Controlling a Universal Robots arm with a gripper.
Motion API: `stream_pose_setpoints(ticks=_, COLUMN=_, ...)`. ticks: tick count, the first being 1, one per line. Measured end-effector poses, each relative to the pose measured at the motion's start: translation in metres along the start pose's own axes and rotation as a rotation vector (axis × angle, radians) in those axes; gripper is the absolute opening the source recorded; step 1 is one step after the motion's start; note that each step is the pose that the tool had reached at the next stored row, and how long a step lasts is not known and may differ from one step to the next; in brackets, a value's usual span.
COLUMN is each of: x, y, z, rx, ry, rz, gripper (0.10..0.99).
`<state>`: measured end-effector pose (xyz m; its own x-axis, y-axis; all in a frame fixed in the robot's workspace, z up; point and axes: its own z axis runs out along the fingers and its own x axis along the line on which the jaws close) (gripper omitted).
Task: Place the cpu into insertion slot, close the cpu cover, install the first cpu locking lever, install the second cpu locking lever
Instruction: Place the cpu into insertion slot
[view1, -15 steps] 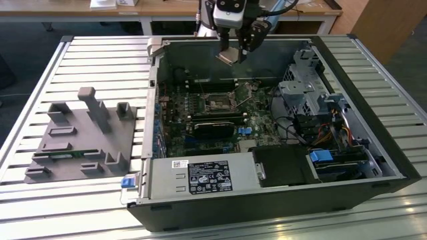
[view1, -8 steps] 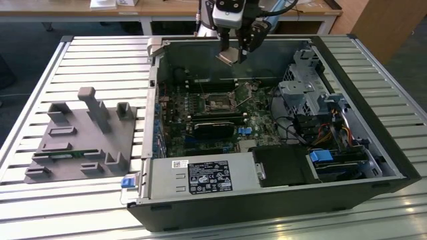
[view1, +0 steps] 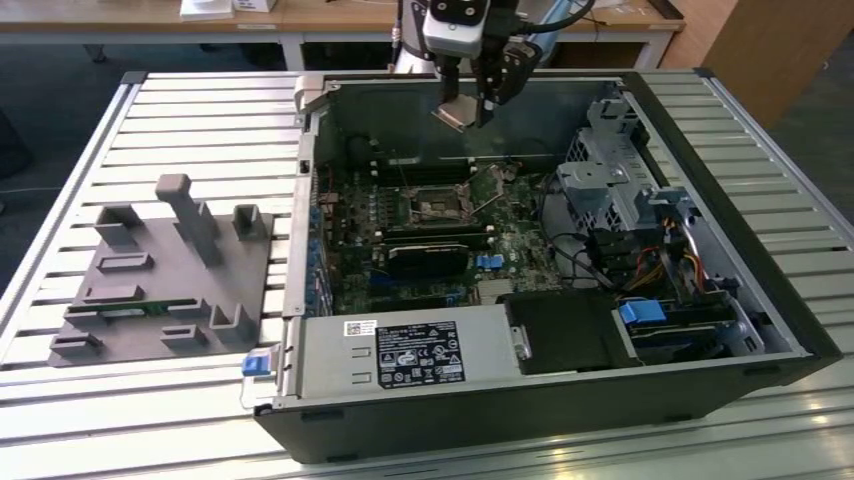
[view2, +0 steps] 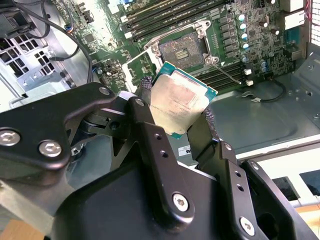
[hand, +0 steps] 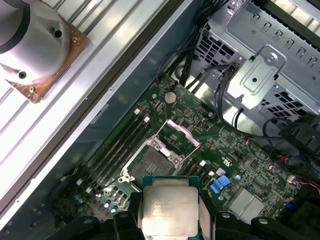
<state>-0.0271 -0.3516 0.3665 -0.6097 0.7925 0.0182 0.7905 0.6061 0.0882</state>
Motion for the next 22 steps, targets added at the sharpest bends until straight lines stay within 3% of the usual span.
stream_pose_setpoints(ticks=22, x=0.0000, y=-0.0001, z=0.0009, rx=-0.001, ry=-0.0040, rz=0.046, gripper=0.537)
